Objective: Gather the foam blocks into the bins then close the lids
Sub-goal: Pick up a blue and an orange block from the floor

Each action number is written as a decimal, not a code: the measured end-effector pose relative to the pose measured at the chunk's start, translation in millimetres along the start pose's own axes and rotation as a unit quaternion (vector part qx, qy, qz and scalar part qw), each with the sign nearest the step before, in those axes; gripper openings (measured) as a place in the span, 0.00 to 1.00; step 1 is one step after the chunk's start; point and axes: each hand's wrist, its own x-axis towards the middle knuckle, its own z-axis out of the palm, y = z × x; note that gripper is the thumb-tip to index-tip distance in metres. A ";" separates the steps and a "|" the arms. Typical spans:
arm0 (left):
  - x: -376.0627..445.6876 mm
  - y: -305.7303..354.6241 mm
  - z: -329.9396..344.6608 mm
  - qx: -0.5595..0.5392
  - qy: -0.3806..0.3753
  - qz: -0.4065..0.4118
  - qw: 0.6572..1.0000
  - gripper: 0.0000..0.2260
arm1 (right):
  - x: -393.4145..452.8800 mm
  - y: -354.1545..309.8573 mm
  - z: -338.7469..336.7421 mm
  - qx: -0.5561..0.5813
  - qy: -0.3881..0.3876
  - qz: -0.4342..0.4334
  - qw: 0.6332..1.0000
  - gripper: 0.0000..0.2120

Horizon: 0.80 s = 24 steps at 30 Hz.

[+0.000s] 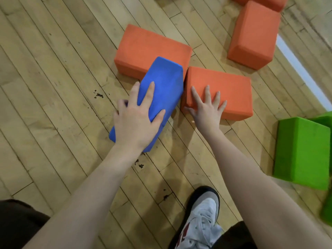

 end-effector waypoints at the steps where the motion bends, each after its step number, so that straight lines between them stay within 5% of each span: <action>1: -1.5 0.4 -2.3 0.010 0.003 -0.008 1.000 0.29 | -2.4 -1.9 -3.9 -0.001 0.002 -0.003 1.000 0.31; 10: -18.2 -14.7 -26.3 0.047 -0.062 -0.064 0.995 0.30 | -76.6 -40.7 -54.9 0.104 0.018 0.016 0.994 0.28; 17: -48.5 -46.0 -31.8 0.014 -0.104 -0.097 0.990 0.30 | -93.1 -71.5 -75.2 0.116 0.062 -0.033 0.991 0.27; 24: -44.4 -55.3 -28.1 -0.006 -0.080 -0.101 0.992 0.26 | -61.1 -82.6 -67.8 0.199 0.143 -0.127 0.961 0.16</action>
